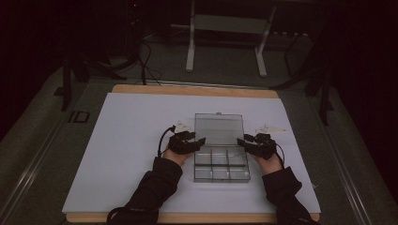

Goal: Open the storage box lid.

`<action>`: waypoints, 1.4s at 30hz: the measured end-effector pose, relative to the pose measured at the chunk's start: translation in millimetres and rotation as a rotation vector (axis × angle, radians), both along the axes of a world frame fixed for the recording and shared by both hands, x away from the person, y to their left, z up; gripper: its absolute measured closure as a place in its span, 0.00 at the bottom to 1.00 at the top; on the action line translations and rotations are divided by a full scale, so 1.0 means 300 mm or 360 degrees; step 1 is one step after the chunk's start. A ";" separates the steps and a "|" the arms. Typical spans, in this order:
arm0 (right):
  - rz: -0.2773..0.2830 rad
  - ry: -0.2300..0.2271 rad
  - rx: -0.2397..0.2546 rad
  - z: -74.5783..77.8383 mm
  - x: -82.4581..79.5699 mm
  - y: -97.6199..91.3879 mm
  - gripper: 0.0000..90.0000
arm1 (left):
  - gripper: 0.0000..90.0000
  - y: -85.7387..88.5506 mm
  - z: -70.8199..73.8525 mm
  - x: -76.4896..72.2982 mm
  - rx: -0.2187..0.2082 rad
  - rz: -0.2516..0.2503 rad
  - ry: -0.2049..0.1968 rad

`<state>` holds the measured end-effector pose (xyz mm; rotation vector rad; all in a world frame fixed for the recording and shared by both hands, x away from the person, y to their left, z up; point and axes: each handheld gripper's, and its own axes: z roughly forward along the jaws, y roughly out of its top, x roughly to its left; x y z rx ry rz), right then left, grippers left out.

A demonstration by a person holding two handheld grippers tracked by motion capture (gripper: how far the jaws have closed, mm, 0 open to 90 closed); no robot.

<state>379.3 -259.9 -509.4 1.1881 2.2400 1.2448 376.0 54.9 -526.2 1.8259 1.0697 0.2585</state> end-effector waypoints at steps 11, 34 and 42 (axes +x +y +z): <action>0.0006 0.0016 -0.0014 -0.006 0.005 0.012 0.64 | 0.47 -0.011 0.008 0.015 0.0041 0.0012 0.0065; 0.0136 -0.0022 -0.0007 0.045 0.003 0.005 0.30 | 0.12 -0.028 0.067 -0.037 0.0093 -0.0285 -0.0084; 0.0173 -0.0031 -0.0028 0.037 -0.018 -0.005 0.17 | 0.10 -0.021 0.074 -0.071 0.0099 -0.0316 -0.0143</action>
